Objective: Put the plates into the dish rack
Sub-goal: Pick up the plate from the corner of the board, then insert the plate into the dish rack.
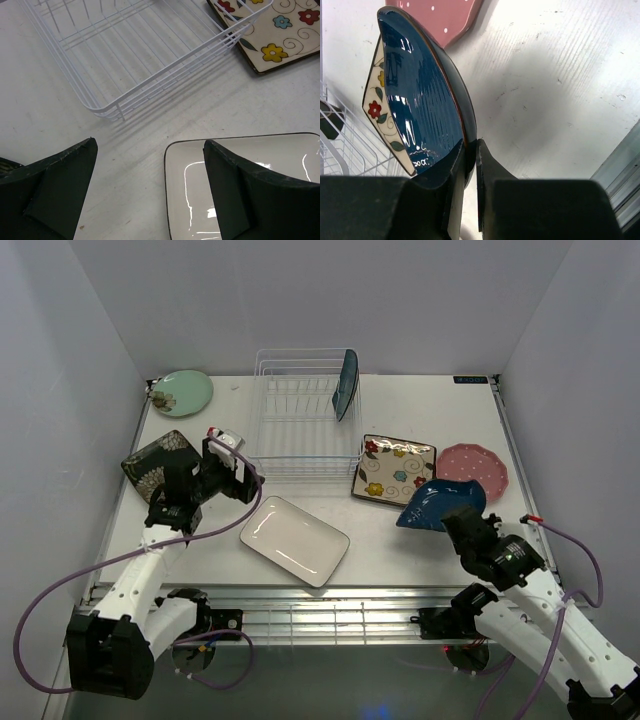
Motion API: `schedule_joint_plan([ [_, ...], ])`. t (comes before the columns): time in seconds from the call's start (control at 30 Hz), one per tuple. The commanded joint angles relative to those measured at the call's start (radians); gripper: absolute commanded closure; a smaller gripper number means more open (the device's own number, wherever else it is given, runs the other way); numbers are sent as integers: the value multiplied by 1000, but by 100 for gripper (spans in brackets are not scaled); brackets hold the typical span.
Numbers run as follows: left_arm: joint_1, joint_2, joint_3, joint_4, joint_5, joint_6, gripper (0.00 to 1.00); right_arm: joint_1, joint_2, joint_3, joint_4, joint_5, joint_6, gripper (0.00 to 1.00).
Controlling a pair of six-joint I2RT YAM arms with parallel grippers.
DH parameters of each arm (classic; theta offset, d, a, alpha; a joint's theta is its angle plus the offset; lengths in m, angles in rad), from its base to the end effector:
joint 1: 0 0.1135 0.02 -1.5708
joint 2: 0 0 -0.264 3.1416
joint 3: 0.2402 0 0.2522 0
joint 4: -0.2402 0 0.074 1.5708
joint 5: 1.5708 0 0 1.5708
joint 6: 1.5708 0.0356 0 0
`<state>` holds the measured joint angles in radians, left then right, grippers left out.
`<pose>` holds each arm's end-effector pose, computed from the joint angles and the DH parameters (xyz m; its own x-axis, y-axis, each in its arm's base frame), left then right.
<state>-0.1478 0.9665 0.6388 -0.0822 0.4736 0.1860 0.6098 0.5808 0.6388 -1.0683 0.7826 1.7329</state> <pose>0.2134 -0.0482 0.2666 -0.2866 0.2091 -0.9350 0.6083 0.7936 -0.0090 0.0907 0.0328 0.2484 0.0146 0.8638 -0.5036 0.7012 0.3502 0.6210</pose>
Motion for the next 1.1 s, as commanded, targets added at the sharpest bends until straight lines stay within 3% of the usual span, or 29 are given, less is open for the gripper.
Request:
schedule_joint_plan([
  [0.0, -1, 9, 51, -13, -36, 9, 2, 4, -1, 68, 119, 90, -13, 92],
  [0.23, -1, 83, 91, 10, -263, -23, 2, 4, 10, 70, 191, 95, -78, 92],
  [0.37, -1, 152, 136, -37, -270, -22, 2, 4, 43, 91, 232, 81, -128, 92],
  [0.6, -1, 32, 75, 1, -343, 26, 2, 4, 44, 67, 297, 58, -156, 92],
  [0.77, -1, -44, 24, 9, -141, 84, 2, 4, 62, 84, 309, 63, -171, 92],
  [1.07, -6, -63, 122, -25, 250, 99, 2, 4, 105, 105, 360, 32, -219, 92],
])
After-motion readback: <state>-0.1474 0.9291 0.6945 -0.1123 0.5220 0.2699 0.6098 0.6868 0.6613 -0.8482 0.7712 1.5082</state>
